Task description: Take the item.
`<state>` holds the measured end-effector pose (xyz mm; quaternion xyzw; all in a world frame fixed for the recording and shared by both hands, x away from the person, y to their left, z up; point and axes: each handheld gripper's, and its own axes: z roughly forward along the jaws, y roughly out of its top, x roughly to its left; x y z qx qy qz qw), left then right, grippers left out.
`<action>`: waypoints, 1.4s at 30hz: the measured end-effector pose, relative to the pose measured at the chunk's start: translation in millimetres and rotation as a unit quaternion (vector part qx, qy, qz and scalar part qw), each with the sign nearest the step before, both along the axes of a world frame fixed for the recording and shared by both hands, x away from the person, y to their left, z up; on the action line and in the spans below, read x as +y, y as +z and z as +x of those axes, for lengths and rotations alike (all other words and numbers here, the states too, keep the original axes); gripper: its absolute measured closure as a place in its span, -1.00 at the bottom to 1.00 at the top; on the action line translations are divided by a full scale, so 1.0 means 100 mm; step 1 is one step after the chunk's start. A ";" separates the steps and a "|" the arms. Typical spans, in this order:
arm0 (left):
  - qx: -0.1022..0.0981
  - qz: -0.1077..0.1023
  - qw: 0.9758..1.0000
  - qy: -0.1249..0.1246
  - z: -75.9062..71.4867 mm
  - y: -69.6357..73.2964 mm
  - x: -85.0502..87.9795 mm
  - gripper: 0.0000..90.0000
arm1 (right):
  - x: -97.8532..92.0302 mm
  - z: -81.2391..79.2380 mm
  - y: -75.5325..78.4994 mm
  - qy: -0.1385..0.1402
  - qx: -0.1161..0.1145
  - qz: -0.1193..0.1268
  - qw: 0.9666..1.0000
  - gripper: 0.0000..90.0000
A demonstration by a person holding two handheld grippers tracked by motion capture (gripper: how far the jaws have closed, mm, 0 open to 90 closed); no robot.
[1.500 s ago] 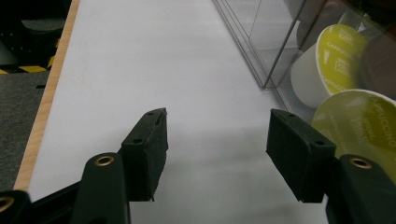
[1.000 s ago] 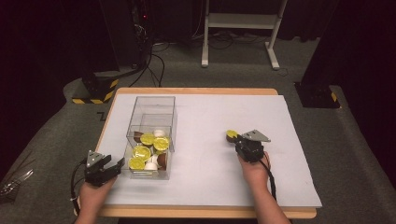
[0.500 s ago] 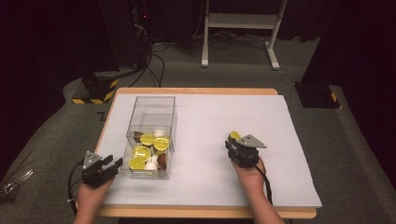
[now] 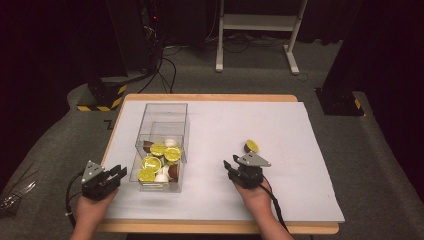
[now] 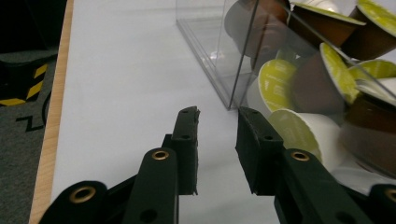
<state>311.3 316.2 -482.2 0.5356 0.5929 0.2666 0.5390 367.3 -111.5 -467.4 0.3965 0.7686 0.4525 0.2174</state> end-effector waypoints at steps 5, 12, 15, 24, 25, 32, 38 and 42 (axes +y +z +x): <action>-0.017 0.010 1.000 -0.005 -0.15 0.01 0.03 0.51 | 0.16 -0.09 -0.02 0.021 0.010 0.005 1.000 0.25; -0.023 -0.006 1.000 -0.005 -0.38 -0.05 0.04 0.35 | 0.39 -0.26 -0.04 0.033 -0.007 -0.008 0.999 0.19; -0.021 -0.017 1.000 -0.007 -0.45 -0.08 0.05 0.29 | 0.48 -0.30 -0.05 0.047 0.003 -0.004 0.999 0.17; -0.023 -0.023 0.999 -0.030 -0.53 -0.07 -0.05 0.10 | 0.72 -0.40 -0.12 0.085 0.020 0.002 0.996 0.04; -0.022 -0.017 0.999 -0.036 -0.54 -0.07 -0.06 0.09 | 0.74 -0.41 -0.12 0.088 0.022 0.002 0.996 0.03; -0.031 -0.043 0.998 -0.040 -0.50 -0.10 -0.20 0.07 | 0.91 -0.48 -0.16 0.115 0.029 -0.004 0.993 -0.08; -0.034 -0.050 0.998 -0.028 -0.48 -0.11 -0.30 0.07 | 1.01 -0.51 -0.20 0.124 0.035 -0.005 0.992 -0.16; -0.040 -0.063 0.997 -0.020 -0.47 -0.11 -0.37 0.08 | 1.06 -0.52 -0.20 0.130 0.033 -0.004 0.991 -0.17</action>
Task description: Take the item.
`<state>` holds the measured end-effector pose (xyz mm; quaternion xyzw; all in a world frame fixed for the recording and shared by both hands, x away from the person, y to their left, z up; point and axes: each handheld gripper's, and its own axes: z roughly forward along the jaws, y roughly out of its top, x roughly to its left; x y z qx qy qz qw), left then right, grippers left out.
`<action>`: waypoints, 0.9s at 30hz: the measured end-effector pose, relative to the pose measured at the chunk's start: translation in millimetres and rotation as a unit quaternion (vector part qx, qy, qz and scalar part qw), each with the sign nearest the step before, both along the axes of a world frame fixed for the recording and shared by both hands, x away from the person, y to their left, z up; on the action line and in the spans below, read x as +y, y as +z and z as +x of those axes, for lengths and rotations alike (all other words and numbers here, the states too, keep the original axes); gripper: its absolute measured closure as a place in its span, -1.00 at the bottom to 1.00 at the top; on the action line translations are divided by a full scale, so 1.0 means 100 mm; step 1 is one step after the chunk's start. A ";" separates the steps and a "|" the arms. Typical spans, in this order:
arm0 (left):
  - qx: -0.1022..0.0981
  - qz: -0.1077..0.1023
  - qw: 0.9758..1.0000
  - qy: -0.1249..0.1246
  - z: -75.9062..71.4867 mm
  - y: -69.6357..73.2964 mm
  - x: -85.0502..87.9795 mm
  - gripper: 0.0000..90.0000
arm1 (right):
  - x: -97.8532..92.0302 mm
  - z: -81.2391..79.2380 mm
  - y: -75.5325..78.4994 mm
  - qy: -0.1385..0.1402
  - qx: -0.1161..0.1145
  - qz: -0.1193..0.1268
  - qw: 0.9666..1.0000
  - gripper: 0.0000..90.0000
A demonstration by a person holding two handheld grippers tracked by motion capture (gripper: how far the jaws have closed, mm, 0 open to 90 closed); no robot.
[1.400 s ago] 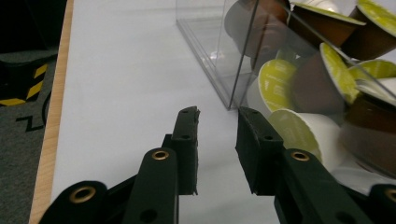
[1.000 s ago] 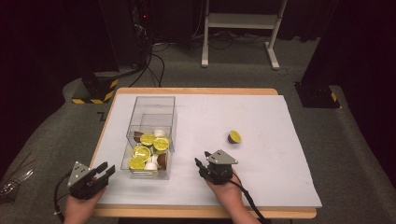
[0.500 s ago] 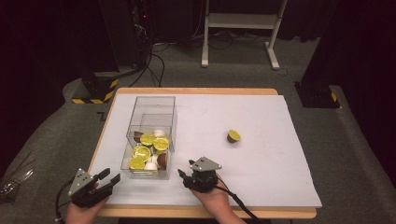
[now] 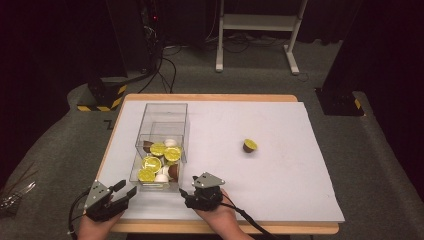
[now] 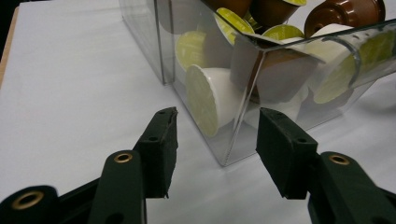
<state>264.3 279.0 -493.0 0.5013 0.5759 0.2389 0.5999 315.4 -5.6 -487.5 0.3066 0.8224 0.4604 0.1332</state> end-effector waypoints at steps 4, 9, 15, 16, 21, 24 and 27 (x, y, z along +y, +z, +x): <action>-0.002 0.005 1.000 -0.014 0.01 -0.01 -0.01 0.12 | 0.06 -0.01 0.02 0.006 -0.005 -0.002 1.000 -0.15; -0.007 -0.013 1.000 -0.017 0.01 0.00 -0.08 0.25 | 0.12 -0.01 0.05 0.012 -0.014 -0.001 1.000 0.02; -0.017 -0.009 0.999 -0.028 -0.01 0.01 -0.11 0.41 | 0.18 -0.03 0.05 0.022 -0.022 0.000 1.000 0.16; -0.018 -0.004 0.999 -0.028 -0.01 0.01 -0.11 0.41 | 0.19 -0.03 0.05 0.022 -0.020 0.001 1.000 0.17; -0.019 -0.003 1.000 -0.024 -0.01 0.02 -0.12 0.43 | 0.21 -0.04 0.05 0.025 -0.024 0.002 0.999 0.24; -0.021 0.003 1.000 -0.019 -0.01 0.03 -0.11 0.48 | 0.22 -0.04 0.06 0.025 -0.025 0.004 0.999 0.26; -0.017 0.008 1.000 -0.019 0.01 0.04 -0.09 0.52 | 0.22 -0.02 0.06 0.025 -0.027 0.004 0.999 0.28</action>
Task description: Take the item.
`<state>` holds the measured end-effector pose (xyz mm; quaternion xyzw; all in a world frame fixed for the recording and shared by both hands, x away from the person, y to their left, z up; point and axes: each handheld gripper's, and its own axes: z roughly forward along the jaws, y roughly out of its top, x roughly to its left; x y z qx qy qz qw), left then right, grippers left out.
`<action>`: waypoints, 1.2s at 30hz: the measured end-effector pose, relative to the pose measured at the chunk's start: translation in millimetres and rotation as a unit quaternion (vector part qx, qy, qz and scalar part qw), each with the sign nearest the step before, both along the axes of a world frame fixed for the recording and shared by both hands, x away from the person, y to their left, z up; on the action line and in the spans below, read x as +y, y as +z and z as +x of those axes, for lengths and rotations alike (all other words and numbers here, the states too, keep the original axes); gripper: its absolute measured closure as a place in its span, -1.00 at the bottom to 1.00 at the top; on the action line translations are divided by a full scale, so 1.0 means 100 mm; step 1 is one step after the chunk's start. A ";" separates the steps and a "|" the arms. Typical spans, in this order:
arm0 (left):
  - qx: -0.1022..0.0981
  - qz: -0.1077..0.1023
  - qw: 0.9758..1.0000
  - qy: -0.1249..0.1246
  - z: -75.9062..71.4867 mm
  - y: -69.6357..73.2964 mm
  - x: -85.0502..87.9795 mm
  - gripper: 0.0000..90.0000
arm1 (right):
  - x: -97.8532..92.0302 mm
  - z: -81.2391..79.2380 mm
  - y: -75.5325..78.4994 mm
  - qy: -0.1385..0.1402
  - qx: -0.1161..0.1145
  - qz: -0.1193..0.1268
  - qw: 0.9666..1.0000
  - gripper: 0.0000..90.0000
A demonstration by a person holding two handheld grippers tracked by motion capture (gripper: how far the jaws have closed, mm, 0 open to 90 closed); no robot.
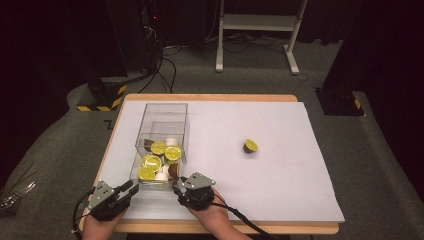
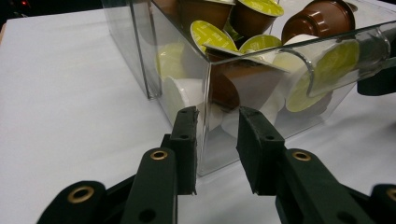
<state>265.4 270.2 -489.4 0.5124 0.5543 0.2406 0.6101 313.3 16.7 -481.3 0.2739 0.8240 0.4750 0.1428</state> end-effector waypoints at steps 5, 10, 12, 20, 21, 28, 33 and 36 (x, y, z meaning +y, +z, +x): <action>0.004 0.026 1.000 -0.008 0.03 0.00 0.01 0.53 | 0.00 0.05 0.01 -0.004 -0.004 -0.001 1.000 0.29; 0.003 0.041 0.999 -0.010 0.09 0.02 -0.01 0.55 | -0.02 0.12 0.04 -0.013 -0.002 0.003 1.000 0.32; -0.002 0.024 1.000 -0.001 0.12 0.02 -0.04 0.55 | -0.02 0.15 0.05 -0.013 -0.005 0.002 1.000 0.32; -0.002 0.066 0.998 -0.014 0.17 0.01 0.01 0.52 | 0.00 0.23 0.06 -0.023 -0.002 -0.005 1.000 0.05; 0.000 0.068 0.998 -0.011 0.18 0.01 0.01 0.46 | 0.00 0.24 0.07 -0.026 -0.002 -0.006 1.000 -0.01; 0.015 0.065 0.998 0.007 0.29 0.00 0.05 0.05 | -0.02 0.30 0.08 -0.046 -0.004 -0.003 0.999 -0.29; 0.018 0.070 0.997 0.019 0.36 -0.01 0.05 -0.06 | -0.01 0.37 0.05 -0.054 0.005 -0.004 0.999 -0.35; 0.019 0.080 0.996 0.022 0.40 -0.01 0.06 -0.10 | -0.02 0.41 0.04 -0.060 0.008 -0.003 0.998 -0.39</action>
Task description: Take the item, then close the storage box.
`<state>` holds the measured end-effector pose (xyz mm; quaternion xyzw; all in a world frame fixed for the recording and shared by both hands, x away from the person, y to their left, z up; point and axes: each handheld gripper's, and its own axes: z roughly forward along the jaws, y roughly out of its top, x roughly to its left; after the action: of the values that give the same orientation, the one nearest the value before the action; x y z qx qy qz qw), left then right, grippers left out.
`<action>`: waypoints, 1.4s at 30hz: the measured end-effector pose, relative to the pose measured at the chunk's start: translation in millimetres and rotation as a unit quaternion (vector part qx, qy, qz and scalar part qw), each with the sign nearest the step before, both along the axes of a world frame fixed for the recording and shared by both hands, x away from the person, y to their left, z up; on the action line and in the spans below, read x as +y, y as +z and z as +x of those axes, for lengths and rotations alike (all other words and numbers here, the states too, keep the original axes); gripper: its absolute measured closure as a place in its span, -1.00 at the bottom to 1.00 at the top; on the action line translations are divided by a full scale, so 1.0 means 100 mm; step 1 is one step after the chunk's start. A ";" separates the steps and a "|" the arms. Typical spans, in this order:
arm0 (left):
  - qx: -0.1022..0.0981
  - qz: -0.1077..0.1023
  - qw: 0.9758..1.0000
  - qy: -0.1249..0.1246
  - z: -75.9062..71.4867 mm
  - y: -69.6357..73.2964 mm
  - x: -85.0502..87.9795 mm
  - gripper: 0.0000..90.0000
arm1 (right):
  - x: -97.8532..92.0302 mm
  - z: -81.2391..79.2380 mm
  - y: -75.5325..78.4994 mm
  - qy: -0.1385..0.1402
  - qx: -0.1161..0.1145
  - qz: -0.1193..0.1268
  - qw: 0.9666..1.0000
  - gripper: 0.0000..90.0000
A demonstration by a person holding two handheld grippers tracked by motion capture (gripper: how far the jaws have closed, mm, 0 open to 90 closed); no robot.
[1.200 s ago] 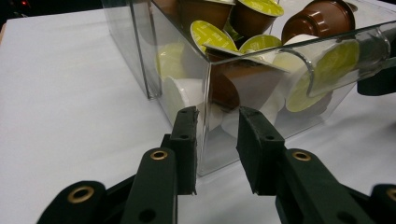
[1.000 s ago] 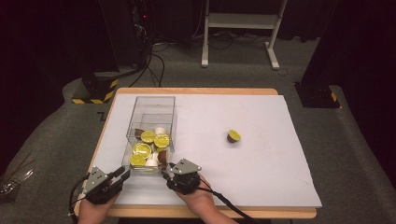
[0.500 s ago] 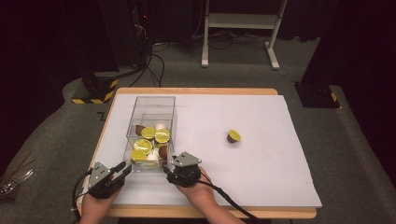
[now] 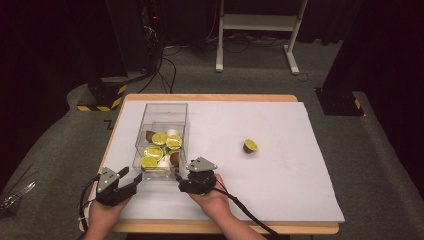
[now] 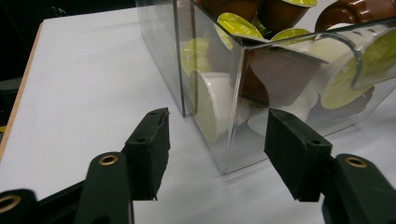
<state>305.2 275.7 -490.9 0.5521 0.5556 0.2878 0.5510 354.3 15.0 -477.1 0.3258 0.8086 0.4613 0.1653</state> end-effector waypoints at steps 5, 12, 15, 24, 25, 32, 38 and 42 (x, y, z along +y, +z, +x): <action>0.006 -0.002 1.000 0.007 0.11 -0.01 0.01 -0.19 | -0.01 0.09 0.00 -0.011 0.001 -0.002 1.000 -0.44; 0.011 -0.004 1.000 0.007 0.24 -0.02 0.03 -0.24 | -0.01 0.20 0.01 -0.023 0.003 -0.002 1.000 -0.46; 0.008 -0.007 1.000 0.010 0.30 -0.03 0.02 -0.24 | -0.01 0.24 0.01 -0.028 0.004 -0.002 1.000 -0.46; 0.008 -0.002 1.000 0.026 0.52 -0.03 0.00 -0.24 | 0.00 0.43 -0.01 -0.047 0.010 -0.004 0.999 -0.45; 0.010 -0.005 1.000 0.029 0.54 -0.03 0.00 -0.24 | 0.00 0.45 -0.01 -0.048 0.008 -0.007 0.999 -0.45; 0.009 -0.010 0.999 0.039 0.63 -0.04 -0.01 -0.25 | 0.01 0.55 0.00 -0.057 0.008 -0.008 0.998 -0.43; 0.013 -0.023 0.998 0.053 0.71 -0.05 0.01 -0.27 | 0.00 0.61 0.01 -0.063 0.007 -0.001 0.998 -0.40; 0.016 -0.027 0.998 0.060 0.75 -0.05 0.01 -0.27 | 0.00 0.65 0.01 -0.066 0.008 -0.001 0.998 -0.40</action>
<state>380.7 276.6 -496.0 0.5070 0.6042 0.2960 0.5387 419.2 15.0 -476.1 0.3817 0.7870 0.4462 0.1895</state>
